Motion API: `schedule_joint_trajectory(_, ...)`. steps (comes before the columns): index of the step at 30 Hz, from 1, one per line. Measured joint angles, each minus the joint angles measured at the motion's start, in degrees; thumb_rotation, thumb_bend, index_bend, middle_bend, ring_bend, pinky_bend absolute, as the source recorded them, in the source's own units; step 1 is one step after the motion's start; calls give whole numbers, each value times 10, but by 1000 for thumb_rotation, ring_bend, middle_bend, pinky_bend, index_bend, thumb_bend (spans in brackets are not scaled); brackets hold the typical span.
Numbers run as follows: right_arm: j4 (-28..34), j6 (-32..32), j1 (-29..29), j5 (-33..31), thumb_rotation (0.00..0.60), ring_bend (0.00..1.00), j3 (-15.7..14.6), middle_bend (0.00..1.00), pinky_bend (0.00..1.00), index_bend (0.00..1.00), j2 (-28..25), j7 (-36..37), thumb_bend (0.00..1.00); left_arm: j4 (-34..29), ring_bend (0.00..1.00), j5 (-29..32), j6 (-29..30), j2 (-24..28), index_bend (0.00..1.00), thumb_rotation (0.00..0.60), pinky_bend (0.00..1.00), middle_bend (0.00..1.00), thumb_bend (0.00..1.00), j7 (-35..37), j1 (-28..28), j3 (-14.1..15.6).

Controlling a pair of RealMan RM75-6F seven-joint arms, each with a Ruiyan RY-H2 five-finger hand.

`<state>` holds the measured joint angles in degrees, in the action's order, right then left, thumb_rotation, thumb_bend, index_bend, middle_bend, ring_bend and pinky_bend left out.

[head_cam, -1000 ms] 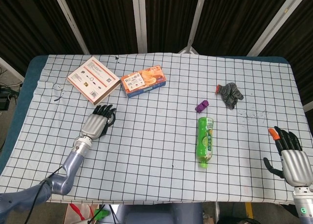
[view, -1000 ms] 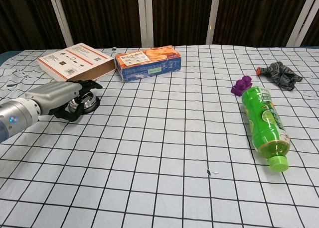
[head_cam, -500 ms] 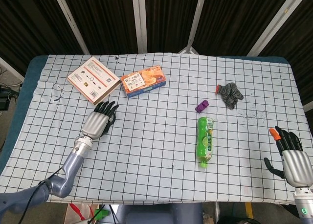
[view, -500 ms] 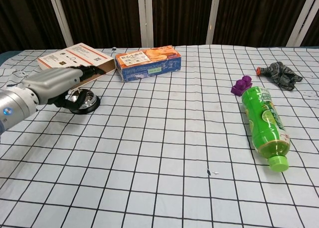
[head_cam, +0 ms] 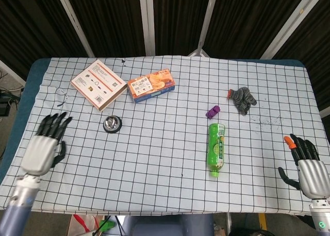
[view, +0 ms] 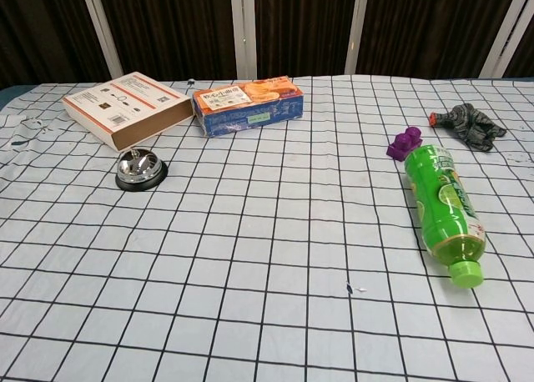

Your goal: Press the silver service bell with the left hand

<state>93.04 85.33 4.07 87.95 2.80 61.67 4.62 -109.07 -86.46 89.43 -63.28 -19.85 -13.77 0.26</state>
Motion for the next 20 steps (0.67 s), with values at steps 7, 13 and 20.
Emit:
schedule_joint_trajectory(7, 4, 6, -3, 6, 600, 0, -2, 0, 0, 78, 1, -9, 388, 18, 0, -18, 57, 56, 0, 600, 10, 0, 929, 109, 71, 47)
schedule_joint_trajectory(13, 6, 3, -1, 5, 600, 0, -2, 0, 1, 79, 4, -20, 388, 96, 0, -19, 75, 58, 0, 600, 10, 0, 929, 210, 104, 57)
schedule_joint_trajectory(20, 9, -1, 3, 6, 600, 0, -1, 0, 0, 79, 9, -34, 388, 128, 0, -28, 100, 52, 0, 600, 10, 0, 929, 231, 123, 49)
